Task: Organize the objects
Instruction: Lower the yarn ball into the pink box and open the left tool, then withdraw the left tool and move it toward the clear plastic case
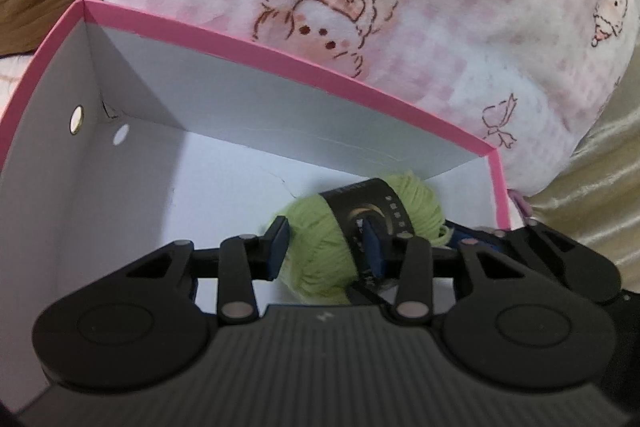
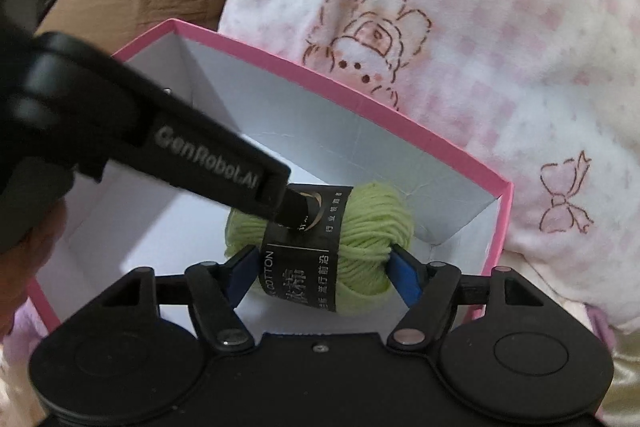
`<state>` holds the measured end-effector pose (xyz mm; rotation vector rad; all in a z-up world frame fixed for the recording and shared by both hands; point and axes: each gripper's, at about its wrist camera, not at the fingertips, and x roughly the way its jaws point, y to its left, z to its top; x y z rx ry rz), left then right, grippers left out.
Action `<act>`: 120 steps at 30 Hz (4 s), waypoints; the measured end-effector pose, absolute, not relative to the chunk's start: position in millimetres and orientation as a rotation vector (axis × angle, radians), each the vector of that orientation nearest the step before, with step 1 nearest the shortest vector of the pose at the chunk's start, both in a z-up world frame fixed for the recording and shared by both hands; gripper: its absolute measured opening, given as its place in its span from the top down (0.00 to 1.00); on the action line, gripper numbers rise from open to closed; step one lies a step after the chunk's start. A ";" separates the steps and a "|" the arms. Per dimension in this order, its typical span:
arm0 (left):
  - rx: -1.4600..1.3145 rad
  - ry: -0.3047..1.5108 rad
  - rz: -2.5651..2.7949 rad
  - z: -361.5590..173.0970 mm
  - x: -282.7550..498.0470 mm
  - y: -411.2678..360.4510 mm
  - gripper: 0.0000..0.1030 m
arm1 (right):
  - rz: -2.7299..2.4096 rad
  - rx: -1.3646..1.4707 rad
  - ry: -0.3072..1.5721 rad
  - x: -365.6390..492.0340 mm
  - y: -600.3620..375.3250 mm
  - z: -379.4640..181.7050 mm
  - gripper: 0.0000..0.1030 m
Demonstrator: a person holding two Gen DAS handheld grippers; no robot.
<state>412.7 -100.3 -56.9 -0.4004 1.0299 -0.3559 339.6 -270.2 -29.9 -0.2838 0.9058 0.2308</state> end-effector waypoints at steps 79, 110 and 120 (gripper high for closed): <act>-0.297 1.031 -0.329 43.0 224.3 -22.3 0.38 | 0.215 0.107 0.872 205.4 -284.3 41.7 0.22; -0.250 0.993 -0.337 78.0 94.6 19.8 0.08 | 0.418 -0.099 0.746 66.4 -215.1 95.3 0.07; -0.266 1.025 -0.326 54.1 77.8 32.8 0.09 | 0.539 -0.118 0.804 52.0 -189.0 77.4 0.07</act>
